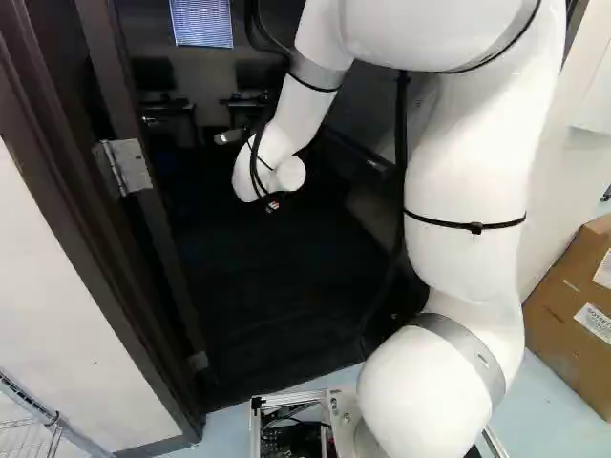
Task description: Open the door and move inside
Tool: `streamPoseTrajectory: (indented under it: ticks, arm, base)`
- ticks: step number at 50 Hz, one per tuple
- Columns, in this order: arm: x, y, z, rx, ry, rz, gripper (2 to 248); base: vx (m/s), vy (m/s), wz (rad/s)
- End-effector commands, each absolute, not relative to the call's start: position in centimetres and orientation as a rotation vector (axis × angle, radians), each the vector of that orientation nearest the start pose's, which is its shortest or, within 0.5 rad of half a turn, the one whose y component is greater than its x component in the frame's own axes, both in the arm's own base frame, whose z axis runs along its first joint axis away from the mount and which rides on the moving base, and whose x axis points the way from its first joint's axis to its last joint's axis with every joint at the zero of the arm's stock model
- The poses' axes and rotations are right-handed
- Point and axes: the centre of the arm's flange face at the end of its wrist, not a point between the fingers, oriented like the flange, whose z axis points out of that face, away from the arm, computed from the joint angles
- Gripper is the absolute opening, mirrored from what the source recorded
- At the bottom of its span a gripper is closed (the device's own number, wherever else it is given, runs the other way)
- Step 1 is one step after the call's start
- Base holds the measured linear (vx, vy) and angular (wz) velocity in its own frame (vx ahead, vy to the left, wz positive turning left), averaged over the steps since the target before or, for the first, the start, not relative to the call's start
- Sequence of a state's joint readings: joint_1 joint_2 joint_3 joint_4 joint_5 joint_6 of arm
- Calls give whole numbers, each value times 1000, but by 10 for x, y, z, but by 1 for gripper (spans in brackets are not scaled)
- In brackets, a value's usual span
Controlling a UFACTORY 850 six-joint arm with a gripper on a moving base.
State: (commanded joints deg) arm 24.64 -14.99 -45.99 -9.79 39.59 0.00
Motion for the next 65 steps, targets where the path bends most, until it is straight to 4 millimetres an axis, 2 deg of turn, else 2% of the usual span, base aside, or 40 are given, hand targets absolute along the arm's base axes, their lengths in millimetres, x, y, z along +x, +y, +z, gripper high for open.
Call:
streamPoseTrajectory:
  ticks: [53,65]
  arm:
    - [430,134,426,-2428,-347,-1676,247]
    - [428,132,425,-2429,-342,-1678,247]
  base:
    - [0,0,0]
    - [0,0,0]
